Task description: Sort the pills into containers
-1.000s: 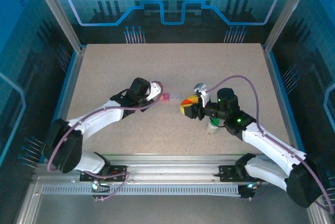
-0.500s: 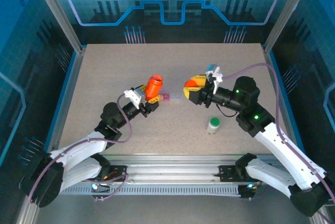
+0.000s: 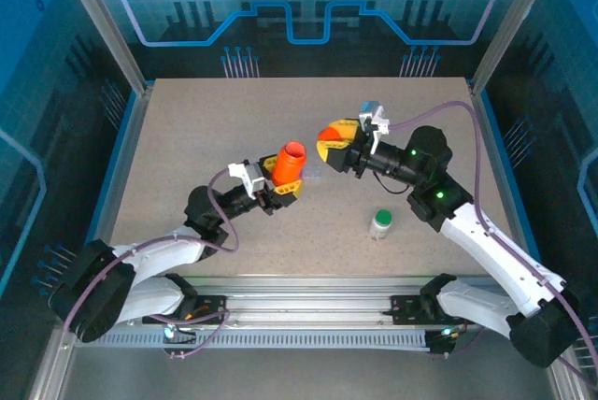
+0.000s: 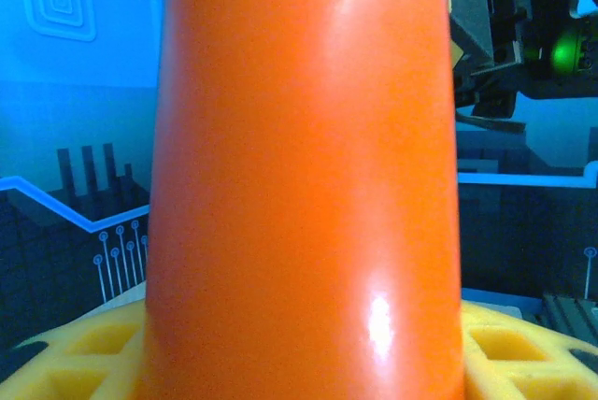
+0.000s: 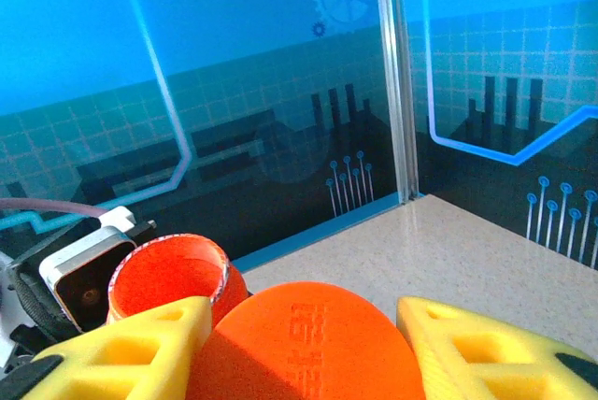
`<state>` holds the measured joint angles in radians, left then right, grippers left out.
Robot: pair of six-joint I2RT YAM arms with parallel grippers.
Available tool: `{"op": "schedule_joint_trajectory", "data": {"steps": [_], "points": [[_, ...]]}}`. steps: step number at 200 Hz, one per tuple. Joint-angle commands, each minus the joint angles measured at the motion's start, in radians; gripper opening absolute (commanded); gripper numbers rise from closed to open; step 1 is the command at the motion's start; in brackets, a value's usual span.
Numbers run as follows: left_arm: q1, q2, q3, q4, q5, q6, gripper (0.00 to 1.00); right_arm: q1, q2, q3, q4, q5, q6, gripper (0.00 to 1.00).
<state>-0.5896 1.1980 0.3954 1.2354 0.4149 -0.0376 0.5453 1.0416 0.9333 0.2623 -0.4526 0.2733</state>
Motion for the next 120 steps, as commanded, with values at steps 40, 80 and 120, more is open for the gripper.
{"op": "schedule_joint_trajectory", "data": {"steps": [40,80,120], "points": [[-0.047,0.034,0.098,-0.125,0.047,-0.01,0.06,0.018,0.064,0.005,0.148,-0.117,0.022,0.22],[-0.054,0.065,0.118,-0.116,0.085,-0.021,0.06,0.017,0.096,0.015,0.176,-0.27,0.024,0.23],[-0.054,0.053,0.122,-0.115,0.097,-0.027,0.06,0.018,0.075,0.051,-0.11,-0.312,-0.132,0.23]]}}
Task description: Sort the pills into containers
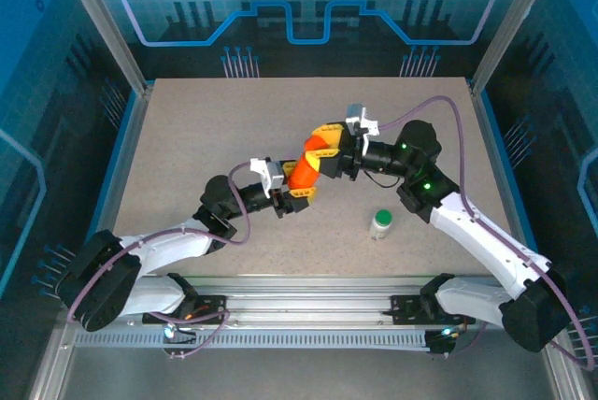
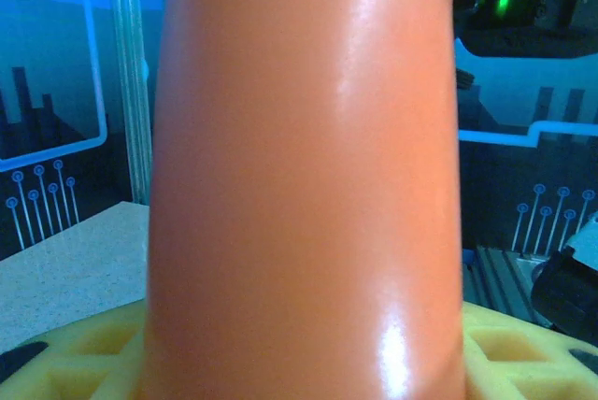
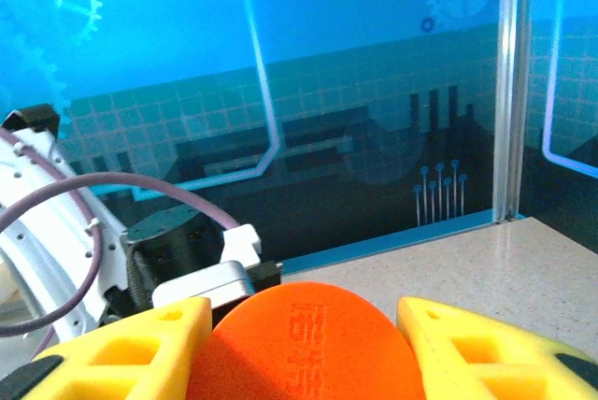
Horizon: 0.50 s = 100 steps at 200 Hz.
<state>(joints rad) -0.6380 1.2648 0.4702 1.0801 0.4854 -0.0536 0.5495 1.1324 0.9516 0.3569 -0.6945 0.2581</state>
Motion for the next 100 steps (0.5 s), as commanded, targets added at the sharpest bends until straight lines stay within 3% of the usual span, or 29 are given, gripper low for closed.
{"op": "schedule_joint_trajectory", "data": {"steps": [1,47,100], "points": [[-0.006,-0.015,0.048,0.039,0.027,-0.011,0.06,0.013,-0.018,0.032,-0.212,-0.067,-0.121,0.23],[-0.006,-0.054,0.062,-0.028,0.046,0.018,0.06,0.013,-0.11,0.049,-0.475,0.115,-0.273,0.23],[-0.006,-0.099,0.059,-0.03,0.1,0.022,0.06,0.015,-0.127,0.106,-0.625,0.165,-0.285,0.23]]}}
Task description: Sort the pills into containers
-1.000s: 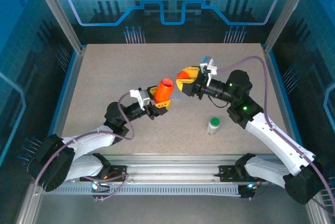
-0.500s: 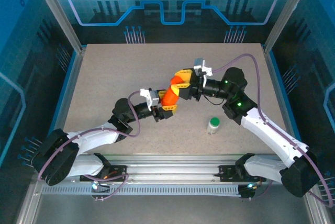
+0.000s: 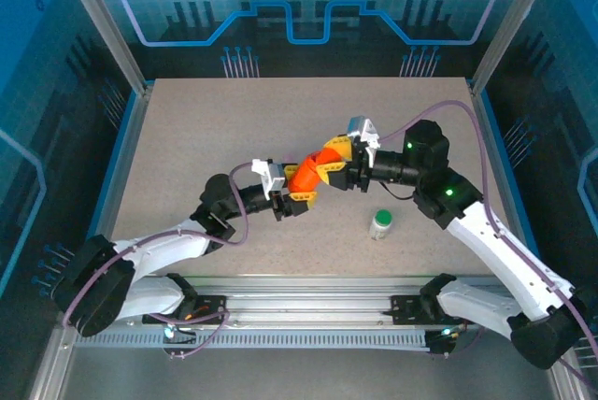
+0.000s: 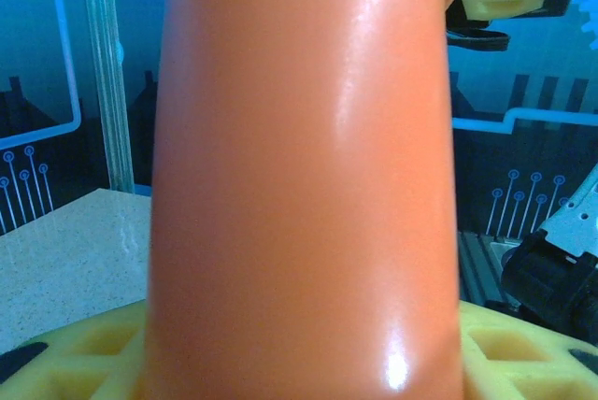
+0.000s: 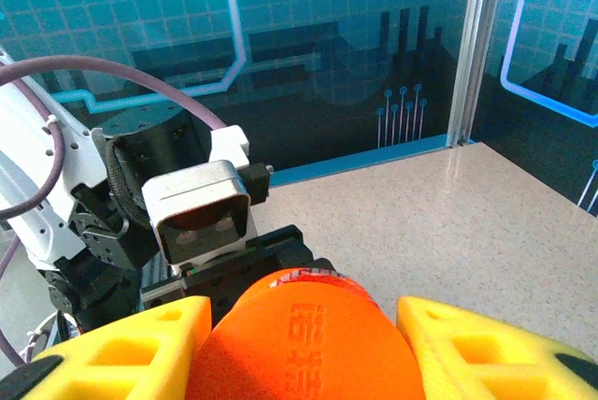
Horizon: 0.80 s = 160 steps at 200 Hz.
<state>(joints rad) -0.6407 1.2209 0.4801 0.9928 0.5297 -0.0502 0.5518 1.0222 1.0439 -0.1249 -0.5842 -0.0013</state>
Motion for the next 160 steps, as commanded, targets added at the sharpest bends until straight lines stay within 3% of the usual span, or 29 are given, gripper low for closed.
{"op": "schedule_joint_trajectory", "data": {"steps": [1,84,160], "points": [[-0.003,-0.057,0.049,0.057,0.056,0.019,0.06,0.012,-0.018,0.014,-0.143,0.056,-0.024,0.23],[-0.004,-0.09,0.035,0.059,0.069,0.034,0.05,0.013,-0.071,0.012,-0.201,0.157,-0.04,0.22],[-0.004,-0.073,0.023,0.075,0.071,0.034,0.05,0.004,-0.049,-0.01,-0.139,0.132,-0.066,0.23]]}}
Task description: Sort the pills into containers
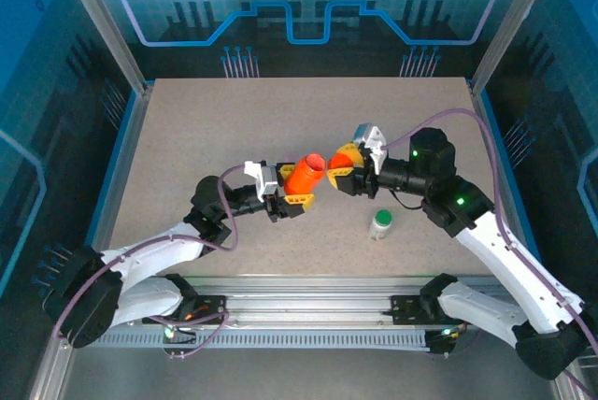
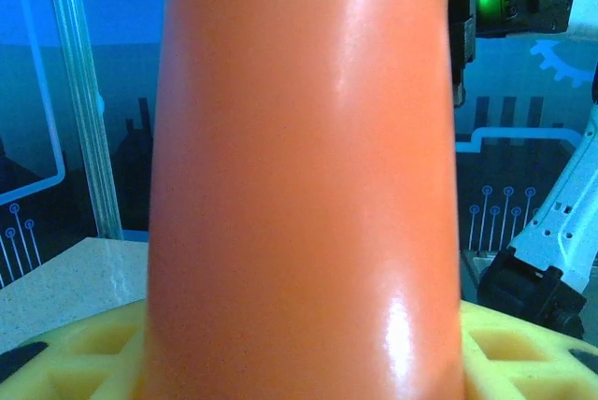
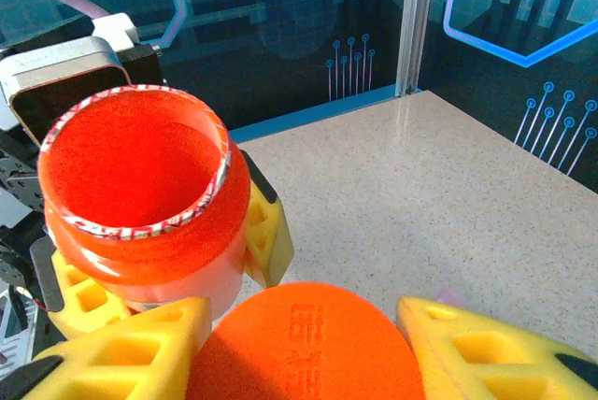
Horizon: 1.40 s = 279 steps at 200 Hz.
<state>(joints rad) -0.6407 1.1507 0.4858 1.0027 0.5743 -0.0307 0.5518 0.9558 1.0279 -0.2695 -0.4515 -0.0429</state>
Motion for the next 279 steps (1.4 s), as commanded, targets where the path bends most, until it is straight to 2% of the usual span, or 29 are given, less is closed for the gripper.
{"op": "schedule_joint_trajectory", "data": {"steps": [1,45,104,151,191,248,279], "points": [[-0.004,-0.003,0.018,0.065,0.027,0.014,0.05,0.005,0.018,0.007,0.005,-0.002,-0.024,0.23],[-0.004,0.019,0.023,0.067,0.017,0.008,0.05,-0.001,0.004,0.014,0.057,-0.03,-0.008,0.23],[-0.004,0.065,0.019,0.103,-0.019,0.003,0.05,-0.029,-0.067,0.045,0.004,-0.003,-0.043,0.22],[-0.005,0.097,0.036,0.109,0.009,-0.009,0.05,-0.026,-0.032,0.001,0.183,-0.093,0.037,0.22],[-0.008,0.098,0.04,0.11,0.011,-0.01,0.05,-0.003,0.047,-0.013,0.248,-0.127,0.07,0.22],[-0.008,0.096,0.065,0.092,0.035,-0.003,0.05,0.008,0.047,-0.083,0.283,-0.267,0.066,0.24],[-0.008,0.092,0.069,0.095,0.043,-0.005,0.05,0.01,0.05,-0.06,0.151,-0.306,-0.012,0.27]]}}
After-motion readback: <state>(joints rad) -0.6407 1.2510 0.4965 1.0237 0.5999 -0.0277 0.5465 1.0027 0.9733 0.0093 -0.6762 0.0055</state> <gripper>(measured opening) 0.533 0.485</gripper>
